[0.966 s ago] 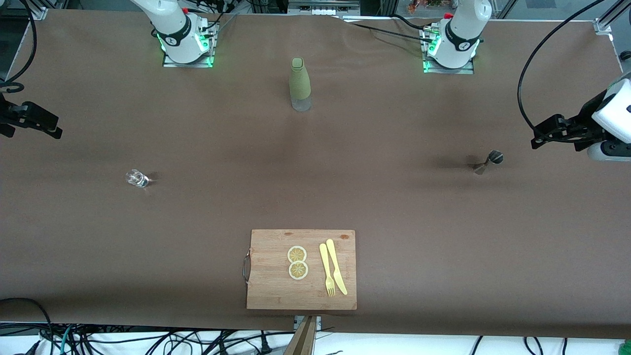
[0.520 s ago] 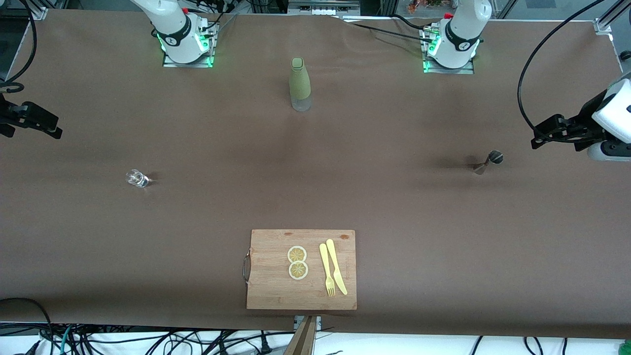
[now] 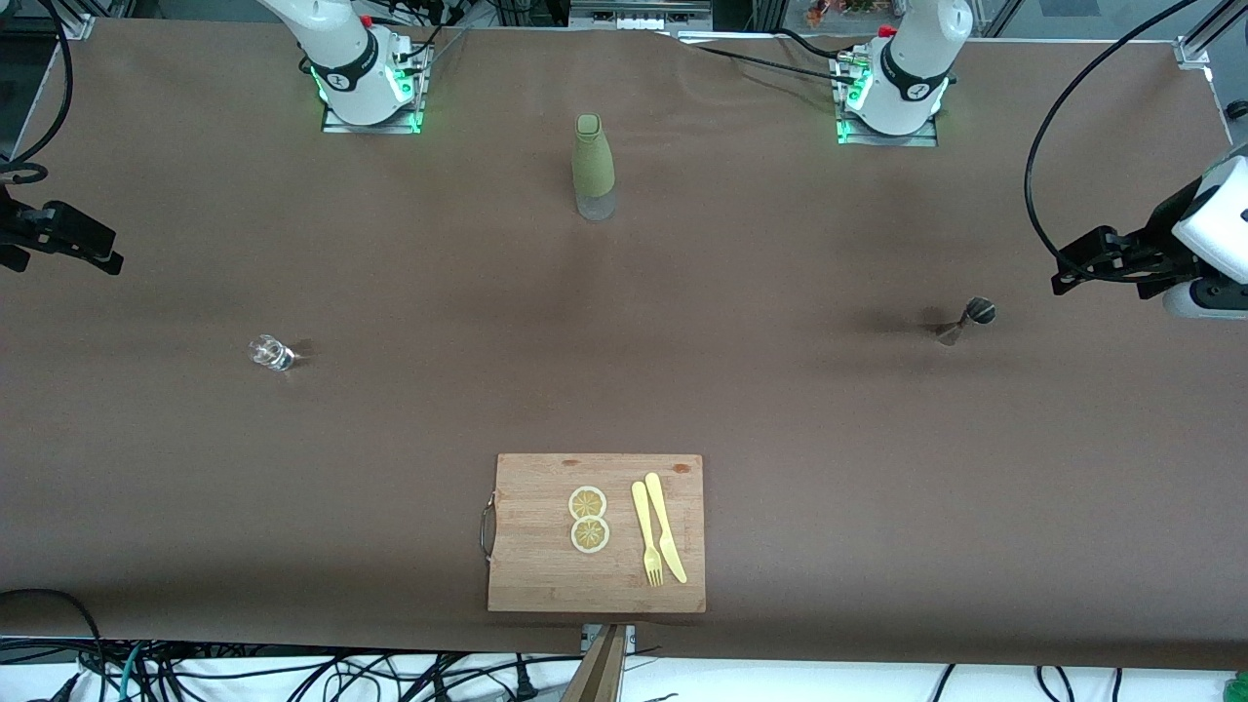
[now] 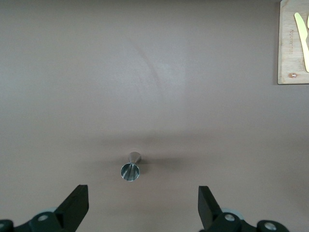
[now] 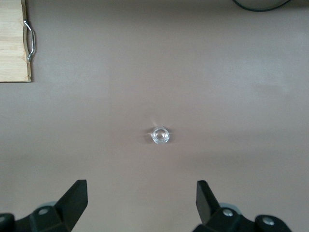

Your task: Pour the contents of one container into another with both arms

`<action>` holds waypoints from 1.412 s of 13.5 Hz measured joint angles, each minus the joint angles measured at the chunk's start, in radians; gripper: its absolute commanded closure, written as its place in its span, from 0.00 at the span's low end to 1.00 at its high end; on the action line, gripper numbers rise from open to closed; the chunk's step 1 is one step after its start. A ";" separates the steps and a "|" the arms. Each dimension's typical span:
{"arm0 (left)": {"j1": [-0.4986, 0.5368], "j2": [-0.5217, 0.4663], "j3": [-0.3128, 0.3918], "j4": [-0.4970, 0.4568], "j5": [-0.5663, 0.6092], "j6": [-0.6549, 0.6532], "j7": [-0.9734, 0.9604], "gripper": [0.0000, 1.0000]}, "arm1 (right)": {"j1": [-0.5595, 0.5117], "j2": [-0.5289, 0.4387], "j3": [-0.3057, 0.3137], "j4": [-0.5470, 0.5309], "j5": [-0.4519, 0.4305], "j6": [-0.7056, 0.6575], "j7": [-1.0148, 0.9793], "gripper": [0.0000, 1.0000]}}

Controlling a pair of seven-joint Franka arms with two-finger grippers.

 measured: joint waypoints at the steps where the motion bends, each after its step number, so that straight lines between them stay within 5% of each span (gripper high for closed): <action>1: 0.005 0.000 0.000 0.000 0.000 0.000 0.000 0.00 | 0.000 0.000 0.000 0.000 0.000 0.000 0.000 0.00; 16: 0.008 0.012 0.002 -0.015 0.000 0.006 0.000 0.00 | 0.004 0.050 0.003 -0.014 0.000 -0.004 0.001 0.00; 19: 0.009 0.014 0.046 -0.046 0.000 0.057 0.106 0.00 | 0.001 0.099 0.003 -0.017 0.000 -0.023 0.001 0.00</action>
